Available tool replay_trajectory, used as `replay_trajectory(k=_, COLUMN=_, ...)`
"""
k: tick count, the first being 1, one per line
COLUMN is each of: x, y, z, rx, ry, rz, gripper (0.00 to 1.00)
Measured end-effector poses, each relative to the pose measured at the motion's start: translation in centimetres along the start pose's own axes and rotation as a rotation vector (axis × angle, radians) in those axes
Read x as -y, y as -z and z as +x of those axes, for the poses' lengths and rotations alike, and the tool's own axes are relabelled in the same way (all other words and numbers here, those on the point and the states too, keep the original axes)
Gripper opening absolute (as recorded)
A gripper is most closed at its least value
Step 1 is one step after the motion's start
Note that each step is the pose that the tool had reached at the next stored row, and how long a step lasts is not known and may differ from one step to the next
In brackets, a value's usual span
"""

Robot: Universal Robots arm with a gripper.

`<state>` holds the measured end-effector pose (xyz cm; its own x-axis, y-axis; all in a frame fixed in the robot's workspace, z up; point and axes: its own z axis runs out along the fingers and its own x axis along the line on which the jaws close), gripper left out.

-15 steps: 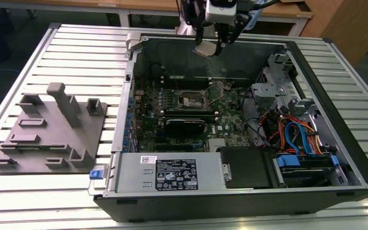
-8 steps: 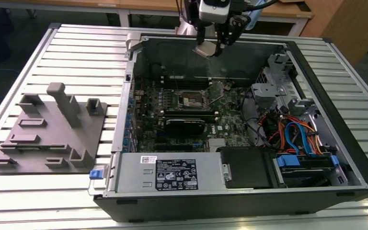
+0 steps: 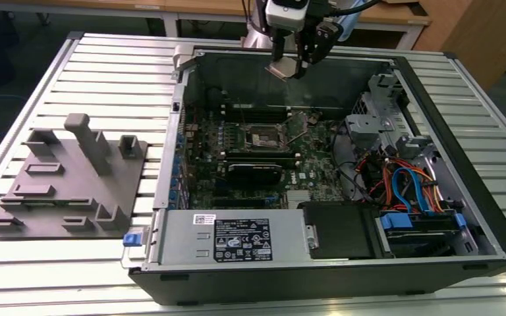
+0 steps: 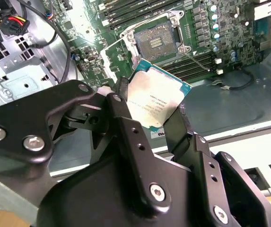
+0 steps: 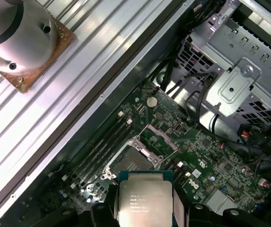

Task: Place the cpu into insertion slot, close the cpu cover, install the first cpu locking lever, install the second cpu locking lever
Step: 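Place the cpu into insertion slot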

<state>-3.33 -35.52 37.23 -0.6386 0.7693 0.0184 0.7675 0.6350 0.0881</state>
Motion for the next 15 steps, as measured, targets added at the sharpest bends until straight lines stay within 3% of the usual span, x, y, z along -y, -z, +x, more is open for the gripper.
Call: replay_trajectory(k=15, x=0.0, y=0.0, z=0.0, rx=0.0003, ry=-0.003, rz=-0.0002, gripper=0.54)
